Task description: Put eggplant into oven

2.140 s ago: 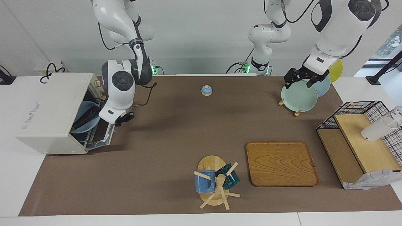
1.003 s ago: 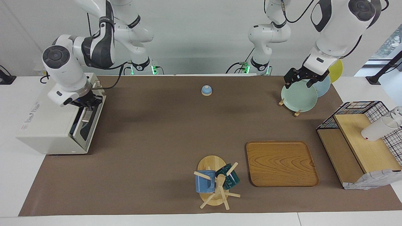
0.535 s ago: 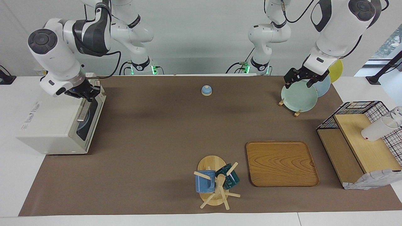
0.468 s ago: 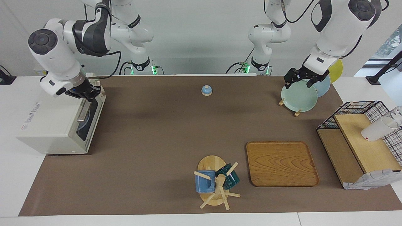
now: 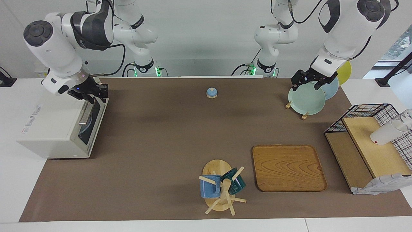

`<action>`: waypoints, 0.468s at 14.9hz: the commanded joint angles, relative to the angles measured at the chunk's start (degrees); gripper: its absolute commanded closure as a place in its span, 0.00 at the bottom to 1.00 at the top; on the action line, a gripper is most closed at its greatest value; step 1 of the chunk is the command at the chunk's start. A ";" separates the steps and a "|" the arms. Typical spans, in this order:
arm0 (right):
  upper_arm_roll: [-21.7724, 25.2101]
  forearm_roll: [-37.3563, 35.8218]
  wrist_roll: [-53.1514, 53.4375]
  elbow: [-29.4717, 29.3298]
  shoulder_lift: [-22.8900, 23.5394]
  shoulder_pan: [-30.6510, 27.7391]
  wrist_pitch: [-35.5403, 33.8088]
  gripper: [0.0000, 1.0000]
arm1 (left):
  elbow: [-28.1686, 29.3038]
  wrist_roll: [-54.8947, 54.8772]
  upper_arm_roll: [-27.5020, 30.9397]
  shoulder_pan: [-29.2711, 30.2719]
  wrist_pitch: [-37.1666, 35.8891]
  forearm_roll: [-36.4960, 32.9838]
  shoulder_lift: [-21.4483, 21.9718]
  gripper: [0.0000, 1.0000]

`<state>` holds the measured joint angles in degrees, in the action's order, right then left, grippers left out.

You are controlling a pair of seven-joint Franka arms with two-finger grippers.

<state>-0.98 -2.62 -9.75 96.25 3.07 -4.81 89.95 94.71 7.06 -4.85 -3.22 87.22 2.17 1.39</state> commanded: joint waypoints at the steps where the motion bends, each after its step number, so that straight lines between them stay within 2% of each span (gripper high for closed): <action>1: -0.17 1.39 -1.06 -0.37 -1.05 -0.38 -1.27 0.00 | -0.40 -0.38 -0.16 0.41 -0.74 -0.94 0.19 0.00; 7: -0.69 1.56 -0.62 -0.37 -1.83 1.02 -2.06 0.00 | -0.40 -0.29 -0.16 0.41 -0.74 -0.94 0.19 0.00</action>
<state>-1.13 -2.54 -9.75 96.17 2.33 -4.70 89.42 94.71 7.06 -4.85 -3.22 87.22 2.17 1.39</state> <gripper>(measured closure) 0.000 0.000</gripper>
